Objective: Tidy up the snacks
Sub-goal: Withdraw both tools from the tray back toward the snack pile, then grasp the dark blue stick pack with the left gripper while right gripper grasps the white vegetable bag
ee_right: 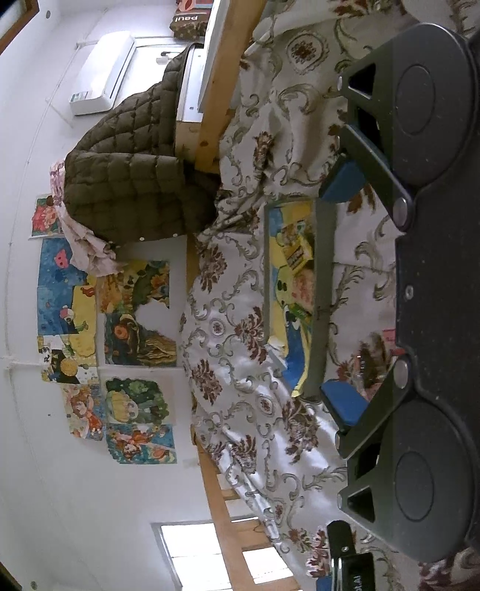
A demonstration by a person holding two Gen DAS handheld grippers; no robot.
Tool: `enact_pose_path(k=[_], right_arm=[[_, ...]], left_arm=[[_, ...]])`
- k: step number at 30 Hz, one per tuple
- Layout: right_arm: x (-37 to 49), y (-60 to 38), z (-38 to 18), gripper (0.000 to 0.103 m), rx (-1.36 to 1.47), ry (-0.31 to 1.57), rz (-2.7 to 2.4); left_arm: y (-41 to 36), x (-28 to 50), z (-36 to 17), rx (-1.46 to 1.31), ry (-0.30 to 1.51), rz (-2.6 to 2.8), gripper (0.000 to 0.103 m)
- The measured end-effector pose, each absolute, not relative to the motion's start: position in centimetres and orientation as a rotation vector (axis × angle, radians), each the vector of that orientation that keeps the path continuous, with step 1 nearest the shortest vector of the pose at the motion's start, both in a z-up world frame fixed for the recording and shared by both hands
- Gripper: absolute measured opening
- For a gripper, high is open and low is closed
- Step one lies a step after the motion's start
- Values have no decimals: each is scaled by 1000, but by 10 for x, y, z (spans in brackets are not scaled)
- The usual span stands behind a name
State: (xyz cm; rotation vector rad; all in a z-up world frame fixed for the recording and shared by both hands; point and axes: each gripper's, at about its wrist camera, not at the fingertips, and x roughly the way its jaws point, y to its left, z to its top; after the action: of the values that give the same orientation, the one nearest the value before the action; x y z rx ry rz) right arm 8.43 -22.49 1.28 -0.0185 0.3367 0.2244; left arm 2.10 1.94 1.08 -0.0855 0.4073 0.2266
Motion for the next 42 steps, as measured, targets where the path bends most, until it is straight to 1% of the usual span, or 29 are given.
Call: enact_pose_path(k=[4, 9, 14, 26, 38, 42], right_arm=[[74, -224, 6, 102, -17, 373, 221], [65, -218, -9, 102, -6, 458, 289], [60, -200, -23, 102, -53, 527, 347], [58, -186, -32, 102, -94, 587, 426], [61, -185, -37, 102, -81, 626, 474], [70, -185, -39, 102, -44, 665, 558]], left_arm=[[23, 12, 7, -65, 406, 215, 103], [21, 2, -5, -27, 447, 160, 103], [16, 1, -14, 38, 490, 179, 103], [34, 5, -21, -29, 557, 255, 103], [32, 20, -25, -4, 606, 240, 103], [30, 30, -26, 46, 619, 161, 103]])
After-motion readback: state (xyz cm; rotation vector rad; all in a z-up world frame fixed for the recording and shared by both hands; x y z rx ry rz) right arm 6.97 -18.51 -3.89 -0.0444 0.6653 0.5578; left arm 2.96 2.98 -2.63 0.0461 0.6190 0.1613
